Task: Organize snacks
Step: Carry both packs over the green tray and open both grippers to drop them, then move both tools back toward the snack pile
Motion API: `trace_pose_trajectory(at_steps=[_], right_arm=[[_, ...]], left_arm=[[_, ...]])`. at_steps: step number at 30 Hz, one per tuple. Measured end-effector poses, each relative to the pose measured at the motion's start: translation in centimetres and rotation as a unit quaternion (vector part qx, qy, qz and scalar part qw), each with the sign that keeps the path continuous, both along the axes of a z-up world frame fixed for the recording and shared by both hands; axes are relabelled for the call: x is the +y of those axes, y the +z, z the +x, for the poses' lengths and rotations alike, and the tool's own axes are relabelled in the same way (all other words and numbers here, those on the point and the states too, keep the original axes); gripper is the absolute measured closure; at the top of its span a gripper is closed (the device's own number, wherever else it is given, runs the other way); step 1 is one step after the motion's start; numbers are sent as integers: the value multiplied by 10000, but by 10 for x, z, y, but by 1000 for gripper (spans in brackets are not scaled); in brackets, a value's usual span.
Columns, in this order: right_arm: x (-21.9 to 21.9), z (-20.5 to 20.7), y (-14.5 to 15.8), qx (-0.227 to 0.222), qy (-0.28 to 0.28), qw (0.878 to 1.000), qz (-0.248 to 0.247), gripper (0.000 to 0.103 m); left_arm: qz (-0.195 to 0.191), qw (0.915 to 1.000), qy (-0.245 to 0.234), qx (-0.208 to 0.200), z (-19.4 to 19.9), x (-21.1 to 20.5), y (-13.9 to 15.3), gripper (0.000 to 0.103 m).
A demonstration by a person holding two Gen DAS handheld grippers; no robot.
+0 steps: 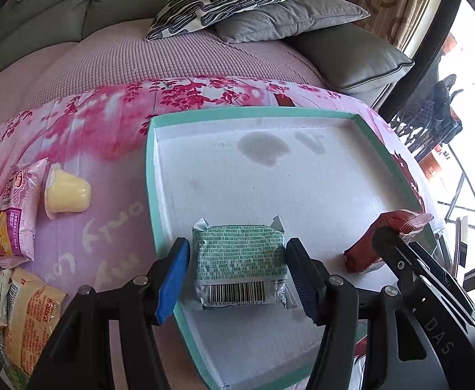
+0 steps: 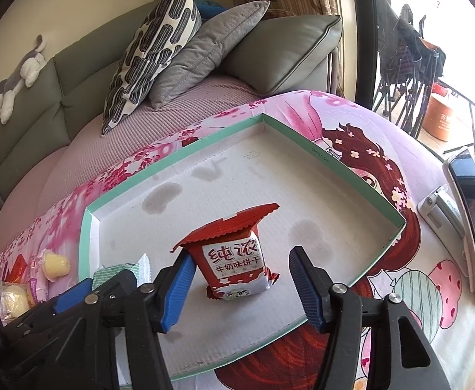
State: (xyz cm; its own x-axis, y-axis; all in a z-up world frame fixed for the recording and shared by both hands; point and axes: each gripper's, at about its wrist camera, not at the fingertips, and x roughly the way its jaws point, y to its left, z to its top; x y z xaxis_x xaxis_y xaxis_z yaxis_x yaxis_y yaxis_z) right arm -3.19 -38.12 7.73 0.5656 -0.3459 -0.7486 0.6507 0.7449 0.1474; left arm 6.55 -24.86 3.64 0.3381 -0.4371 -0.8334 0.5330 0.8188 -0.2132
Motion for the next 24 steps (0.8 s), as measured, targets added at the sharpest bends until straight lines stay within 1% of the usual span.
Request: trace_pose_trajectory(at_steps=[7,10,12,14,16,21,23,24], right_arm=[[-4,-3,-1,33,-184,9998,0,22],[-4,-6,2,7,-245,9997,-68,15],[-5,-9,4,-61,-316,9994,-121,7],[-9,-13,5,-140,-428,9989,-94,0],[-14,-17,5,-257,-465,9986,35,0],[-17,-17,3,-279,-478,9983,156,0],[-17,-18,3,-270,-519,9982,112,0],[-17,-18,2,-256,-533,9982,102,0]], left_arm=[[43,10000,47,53,1,2,3,39],[-67,9999,59,116,2,4,5,38],[-157,9997,94,141,2,6,7,35],[-262,9995,126,151,2,9,9,29],[-293,9994,148,120,1,9,12,26],[-168,9996,212,-57,-1,7,18,24],[46,9991,369,-190,-1,10,19,8],[74,9989,386,-239,0,11,19,6]])
